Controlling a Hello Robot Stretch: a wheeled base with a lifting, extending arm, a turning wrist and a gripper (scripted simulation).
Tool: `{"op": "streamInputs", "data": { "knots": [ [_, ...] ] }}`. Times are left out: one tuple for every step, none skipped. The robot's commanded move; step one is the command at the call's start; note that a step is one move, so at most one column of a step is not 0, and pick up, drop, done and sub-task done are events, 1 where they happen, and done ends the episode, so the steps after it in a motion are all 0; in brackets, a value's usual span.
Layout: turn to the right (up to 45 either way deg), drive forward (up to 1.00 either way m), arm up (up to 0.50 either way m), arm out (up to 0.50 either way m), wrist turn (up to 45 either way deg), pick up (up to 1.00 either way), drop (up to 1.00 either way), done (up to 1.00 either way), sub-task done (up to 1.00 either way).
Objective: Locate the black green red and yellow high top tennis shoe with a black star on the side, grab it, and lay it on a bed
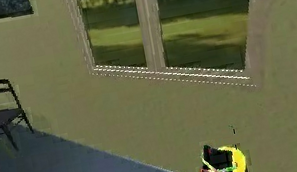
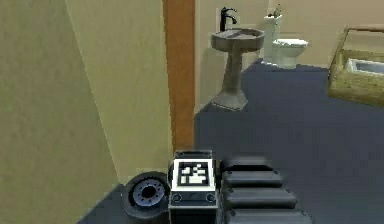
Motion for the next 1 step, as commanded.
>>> {"op": "streamInputs", "data": {
  "knots": [
    [0.0,0.35,0.0,0.0,0.0,0.0,0.0,0.0,0.0]
  ]
}}
